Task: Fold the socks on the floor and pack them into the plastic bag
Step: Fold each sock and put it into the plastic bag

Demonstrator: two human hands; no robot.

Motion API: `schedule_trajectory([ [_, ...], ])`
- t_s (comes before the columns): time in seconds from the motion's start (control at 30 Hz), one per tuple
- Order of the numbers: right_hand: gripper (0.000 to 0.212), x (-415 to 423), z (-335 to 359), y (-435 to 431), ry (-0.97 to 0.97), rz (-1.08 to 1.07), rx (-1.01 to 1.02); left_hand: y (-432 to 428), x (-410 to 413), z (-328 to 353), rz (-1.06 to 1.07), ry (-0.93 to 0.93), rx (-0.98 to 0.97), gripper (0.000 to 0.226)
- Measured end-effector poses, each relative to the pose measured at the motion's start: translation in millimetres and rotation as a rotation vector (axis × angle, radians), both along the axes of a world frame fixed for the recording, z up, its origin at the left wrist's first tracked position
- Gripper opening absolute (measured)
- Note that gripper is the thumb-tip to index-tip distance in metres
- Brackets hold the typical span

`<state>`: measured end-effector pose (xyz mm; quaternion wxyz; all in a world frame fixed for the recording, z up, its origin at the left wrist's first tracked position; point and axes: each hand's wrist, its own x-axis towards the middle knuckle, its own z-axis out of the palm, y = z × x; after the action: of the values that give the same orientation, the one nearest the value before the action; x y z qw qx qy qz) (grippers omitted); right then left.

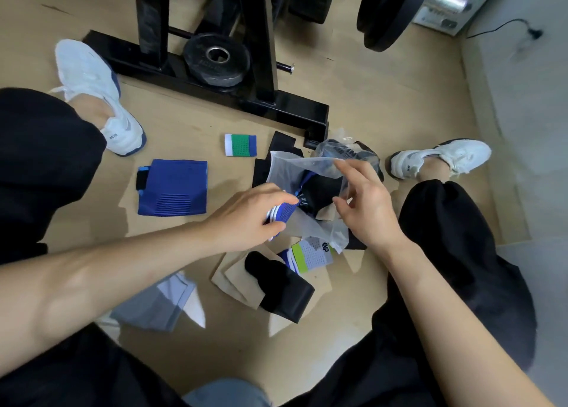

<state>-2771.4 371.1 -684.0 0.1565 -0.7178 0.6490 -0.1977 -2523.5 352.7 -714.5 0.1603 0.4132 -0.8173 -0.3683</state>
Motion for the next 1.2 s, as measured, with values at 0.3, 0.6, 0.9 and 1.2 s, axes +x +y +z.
schedule_trajectory([
  [0.3,0.072,-12.8,12.8,6.9,-0.106,-0.052,-0.041,-32.7,-93.6,-49.7,-0.164,-0.401,-0.149,0.073],
  [0.6,0.072,-16.3,15.4,15.9,-0.123,-0.078,-0.016,-52.4,-141.6,-107.5,-0.151,-0.394,0.274,0.081],
  [0.9,0.073,-15.4,16.1,17.6,-0.144,-0.068,-0.009,-77.3,-167.8,-108.3,-0.146,-0.503,0.237,0.077],
  [1.2,0.070,-14.3,13.7,20.6,-0.191,-0.077,0.022,-67.4,-129.2,-99.6,-0.037,-0.094,0.418,0.058],
])
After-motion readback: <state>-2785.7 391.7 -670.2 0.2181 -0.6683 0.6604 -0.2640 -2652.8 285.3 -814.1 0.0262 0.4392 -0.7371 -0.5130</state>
